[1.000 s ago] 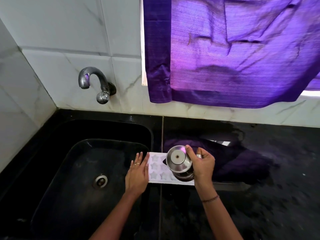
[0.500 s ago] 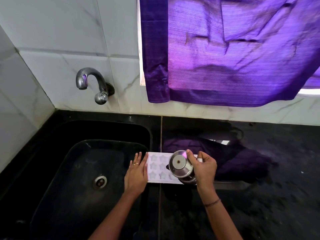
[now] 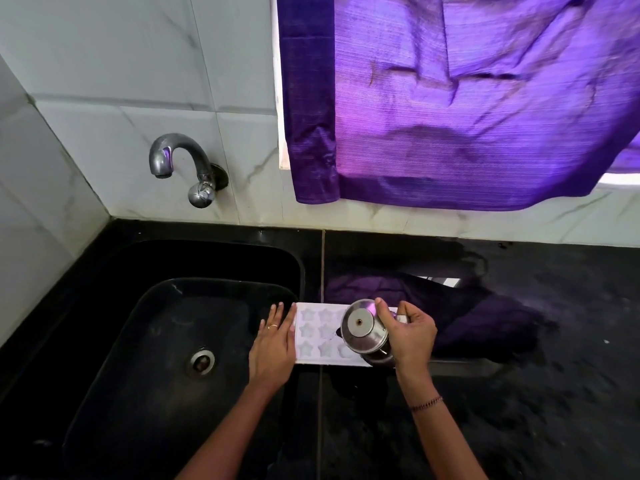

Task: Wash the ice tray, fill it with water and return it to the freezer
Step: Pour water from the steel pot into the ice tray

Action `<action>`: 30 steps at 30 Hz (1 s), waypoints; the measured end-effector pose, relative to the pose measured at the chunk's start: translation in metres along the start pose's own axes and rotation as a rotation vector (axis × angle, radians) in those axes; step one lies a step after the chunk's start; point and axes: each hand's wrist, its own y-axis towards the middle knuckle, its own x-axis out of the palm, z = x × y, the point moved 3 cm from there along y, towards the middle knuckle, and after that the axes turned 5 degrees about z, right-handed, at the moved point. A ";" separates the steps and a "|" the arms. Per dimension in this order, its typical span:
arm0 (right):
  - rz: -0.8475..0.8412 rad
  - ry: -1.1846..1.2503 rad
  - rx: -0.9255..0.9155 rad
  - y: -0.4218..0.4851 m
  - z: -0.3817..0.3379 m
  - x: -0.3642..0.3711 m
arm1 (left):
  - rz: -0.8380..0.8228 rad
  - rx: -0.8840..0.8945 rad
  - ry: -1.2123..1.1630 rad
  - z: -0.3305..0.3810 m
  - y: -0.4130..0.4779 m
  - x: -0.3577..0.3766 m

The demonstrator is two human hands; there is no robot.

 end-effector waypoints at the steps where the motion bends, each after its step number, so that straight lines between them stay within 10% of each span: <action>1: 0.005 0.010 0.014 0.001 0.001 -0.001 | 0.001 -0.001 -0.005 0.000 0.000 0.000; 30: 0.024 -0.022 0.020 0.015 0.000 -0.027 | -0.012 -0.008 -0.026 -0.004 0.001 0.005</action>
